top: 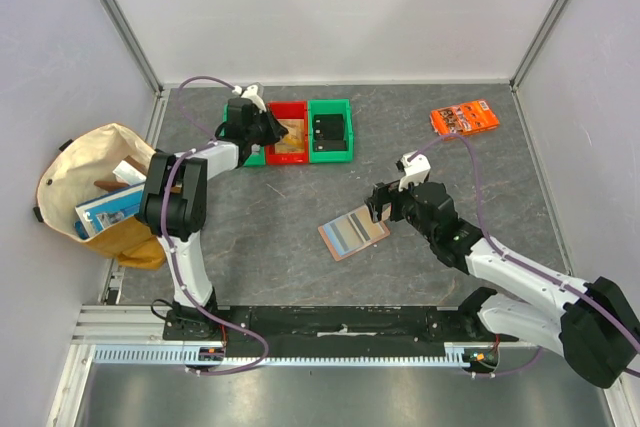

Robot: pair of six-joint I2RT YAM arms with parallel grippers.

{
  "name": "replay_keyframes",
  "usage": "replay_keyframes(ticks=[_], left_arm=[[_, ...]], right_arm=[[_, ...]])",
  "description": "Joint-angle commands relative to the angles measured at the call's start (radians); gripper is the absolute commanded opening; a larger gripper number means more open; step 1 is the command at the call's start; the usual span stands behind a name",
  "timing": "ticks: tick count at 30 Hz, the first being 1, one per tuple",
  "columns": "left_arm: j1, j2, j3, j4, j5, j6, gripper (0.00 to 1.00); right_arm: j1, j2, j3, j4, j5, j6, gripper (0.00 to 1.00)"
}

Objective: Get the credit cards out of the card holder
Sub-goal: Place the credit card in the storage box.

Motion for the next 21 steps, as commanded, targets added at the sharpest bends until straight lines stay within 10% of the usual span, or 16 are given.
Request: replay_keyframes(ticks=[1,13,21], left_arm=[[-0.006,0.026,0.040,0.005,0.023,0.005,0.20],[-0.011,-0.122,0.078,-0.171,-0.200,0.086,0.62],[-0.066,-0.289,0.083,-0.292,-0.301,0.127,0.69]], right_arm=[[-0.007,0.021,0.025,0.013,-0.019,-0.004,0.98],[-0.012,0.008,0.068,-0.062,-0.004,0.001,0.98],[-0.009,0.023,0.109,-0.141,-0.065,0.013,0.98]])
